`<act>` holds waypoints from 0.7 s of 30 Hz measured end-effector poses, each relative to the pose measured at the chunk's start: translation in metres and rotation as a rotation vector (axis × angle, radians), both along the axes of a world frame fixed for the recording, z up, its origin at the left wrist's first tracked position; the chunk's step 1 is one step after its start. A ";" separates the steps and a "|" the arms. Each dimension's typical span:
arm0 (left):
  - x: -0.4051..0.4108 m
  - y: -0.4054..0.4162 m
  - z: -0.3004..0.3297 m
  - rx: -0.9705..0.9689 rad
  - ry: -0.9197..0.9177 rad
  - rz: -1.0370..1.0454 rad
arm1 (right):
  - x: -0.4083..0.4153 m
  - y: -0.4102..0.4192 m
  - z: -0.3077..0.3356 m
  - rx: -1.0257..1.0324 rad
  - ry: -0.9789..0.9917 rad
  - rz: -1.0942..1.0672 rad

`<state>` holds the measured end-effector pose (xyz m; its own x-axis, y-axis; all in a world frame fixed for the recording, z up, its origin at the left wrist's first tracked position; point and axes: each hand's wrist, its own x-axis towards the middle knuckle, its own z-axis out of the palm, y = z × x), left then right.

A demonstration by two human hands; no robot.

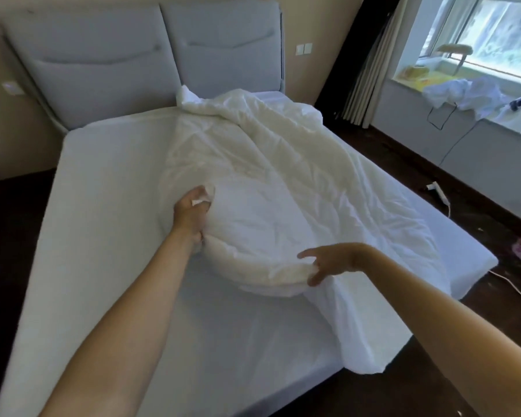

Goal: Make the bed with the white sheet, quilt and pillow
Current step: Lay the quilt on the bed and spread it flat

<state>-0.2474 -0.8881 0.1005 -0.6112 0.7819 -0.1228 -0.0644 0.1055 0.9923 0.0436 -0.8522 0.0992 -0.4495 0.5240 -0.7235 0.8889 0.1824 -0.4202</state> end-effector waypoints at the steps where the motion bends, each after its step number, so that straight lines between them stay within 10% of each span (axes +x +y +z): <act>1: 0.000 -0.012 0.019 -0.020 0.149 -0.053 | -0.024 -0.017 0.012 -0.101 0.127 -0.026; 7: 0.013 -0.083 0.086 0.008 0.405 -0.330 | -0.185 -0.075 0.046 0.402 0.584 -0.155; 11: -0.059 -0.125 0.053 0.112 -0.169 -0.279 | -0.206 -0.079 0.031 0.479 0.704 -0.324; 14: -0.104 -0.139 -0.023 -0.223 -0.192 0.092 | -0.217 -0.101 0.035 0.404 0.769 -0.459; 17: -0.103 -0.153 -0.080 -0.539 -0.745 -0.062 | -0.233 -0.128 0.041 0.428 0.727 -0.537; 21: -0.092 -0.127 -0.089 -0.179 -1.166 -0.220 | -0.225 -0.146 0.052 0.402 0.753 -0.774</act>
<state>-0.3393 -1.0150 0.0117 0.0846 0.7710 -0.6312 -0.8777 0.3575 0.3190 -0.1814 -0.9977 0.1512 -0.1539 0.9800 -0.1265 0.3694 -0.0617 -0.9272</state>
